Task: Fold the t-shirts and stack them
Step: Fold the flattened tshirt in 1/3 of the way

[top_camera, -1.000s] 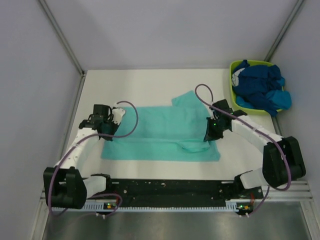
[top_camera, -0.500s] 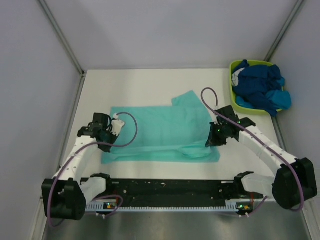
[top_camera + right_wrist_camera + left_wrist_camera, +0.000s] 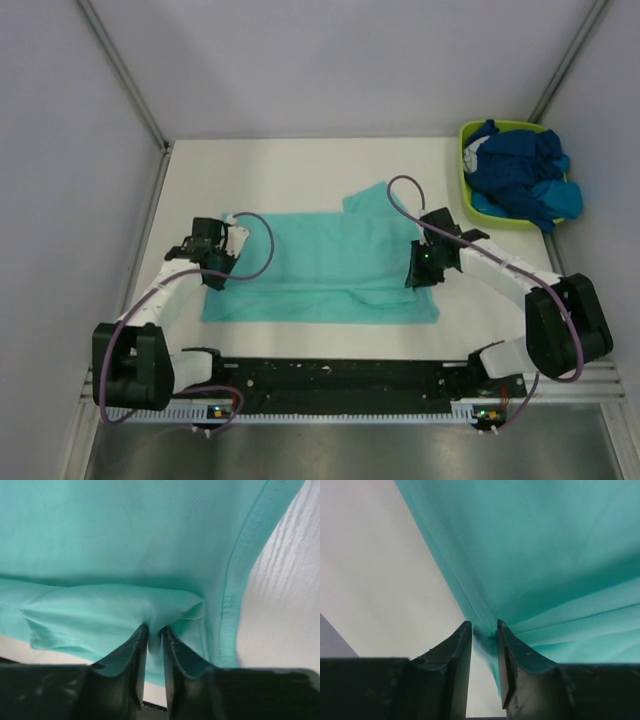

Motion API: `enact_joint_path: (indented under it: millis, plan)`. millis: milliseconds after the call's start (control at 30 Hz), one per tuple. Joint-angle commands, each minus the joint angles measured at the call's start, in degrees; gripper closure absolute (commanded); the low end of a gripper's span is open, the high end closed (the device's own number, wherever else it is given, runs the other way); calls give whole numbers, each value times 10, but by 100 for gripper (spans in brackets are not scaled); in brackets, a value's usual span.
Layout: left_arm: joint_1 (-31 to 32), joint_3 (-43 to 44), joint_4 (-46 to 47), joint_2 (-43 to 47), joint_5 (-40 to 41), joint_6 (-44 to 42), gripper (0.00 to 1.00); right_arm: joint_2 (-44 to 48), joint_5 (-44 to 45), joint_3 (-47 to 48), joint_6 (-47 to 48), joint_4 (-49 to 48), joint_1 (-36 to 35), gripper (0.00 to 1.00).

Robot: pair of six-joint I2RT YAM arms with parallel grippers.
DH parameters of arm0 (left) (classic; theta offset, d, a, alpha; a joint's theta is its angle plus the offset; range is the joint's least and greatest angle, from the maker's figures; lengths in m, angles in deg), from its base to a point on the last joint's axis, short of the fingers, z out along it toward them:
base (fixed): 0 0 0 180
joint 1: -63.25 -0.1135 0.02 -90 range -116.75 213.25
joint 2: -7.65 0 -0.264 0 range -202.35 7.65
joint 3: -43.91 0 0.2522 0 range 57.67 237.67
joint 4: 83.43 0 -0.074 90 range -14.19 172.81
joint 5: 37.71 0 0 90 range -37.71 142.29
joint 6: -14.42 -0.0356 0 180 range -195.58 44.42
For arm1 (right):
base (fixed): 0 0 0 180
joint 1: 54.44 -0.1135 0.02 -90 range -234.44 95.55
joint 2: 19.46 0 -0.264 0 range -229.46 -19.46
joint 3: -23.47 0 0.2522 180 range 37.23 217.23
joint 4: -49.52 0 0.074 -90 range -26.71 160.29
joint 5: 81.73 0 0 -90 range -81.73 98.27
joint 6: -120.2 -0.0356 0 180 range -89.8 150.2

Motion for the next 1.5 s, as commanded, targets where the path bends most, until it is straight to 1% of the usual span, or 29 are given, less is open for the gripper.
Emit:
enact_joint_path:
  millis: [0,33,100,167,200,233,267,300,333,367,400,500,567,667,733,800,867,933,1033,1100,1167,1200,1233,1267,1300,1333,1367,1400,1467]
  plan:
    - [-7,4,54,-3,50,14,58,-7,50,22,21,-19,-3,66]
    - [-8,12,54,4,63,13,49,-5,68,27,22,-10,-3,58]
    - [-13,26,51,25,88,2,41,12,108,38,23,29,-4,50]
    - [-16,42,26,55,97,-14,40,43,140,44,23,76,-3,48]
    - [-16,52,5,71,78,-22,42,62,154,42,22,93,-3,47]
    - [-15,57,-20,84,47,-31,48,82,164,36,18,108,-3,48]
    - [-15,60,-45,91,-3,-48,55,103,167,26,11,115,-3,50]
    - [-14,59,-73,93,-35,-60,62,121,159,13,1,119,-3,51]
    - [-14,56,-93,88,-86,-67,69,138,147,-1,-10,119,-4,51]
    - [-14,46,-109,85,-107,-81,71,147,133,-18,-22,119,-3,51]
    - [-14,31,-116,83,-110,-92,70,153,120,-33,-34,119,-3,49]
    - [-14,-10,-113,82,-71,-114,56,153,105,-59,-59,118,-11,45]
    - [-14,-35,-88,77,-43,-115,49,140,108,-60,-80,114,-10,41]
    - [-14,-62,-35,58,-1,-103,46,99,99,-92,-100,76,-10,40]
    - [-14,-67,-13,40,19,-91,46,63,66,-101,-101,67,-10,44]
    - [-14,-74,-4,29,23,-91,48,46,51,-112,-103,65,-10,54]
    - [-14,-85,-5,23,20,-100,56,57,44,-120,-107,72,-10,73]
    - [-15,-88,-25,28,29,-108,66,88,37,-129,-128,85,-10,100]
    - [-15,-94,-75,61,33,-129,74,143,29,-141,-157,114,-11,100]
    - [-14,-92,-106,91,33,-144,75,166,38,-138,-161,153,-11,100]
    - [-14,-77,-147,113,29,-155,72,184,50,-130,-160,194,-10,100]
    - [-15,-65,-164,116,25,-158,66,193,54,-124,-160,210,-11,100]
    - [-15,-52,-179,116,22,-161,59,203,58,-119,-160,221,-10,85]
    - [-15,-39,-188,112,16,-166,50,211,61,-111,-159,232,-10,62]
    - [-15,-25,-189,106,14,-171,42,213,67,-95,-158,237,-9,50]
    - [-15,-10,-185,100,14,-172,36,213,77,-71,-150,242,-9,42]
    - [-15,8,-176,89,17,-172,32,208,90,-45,-141,244,-9,37]
    - [-15,30,-165,79,20,-174,29,199,107,-6,-123,244,-9,36]
    - [-17,75,-143,48,21,-173,25,165,133,82,-76,235,-9,30]
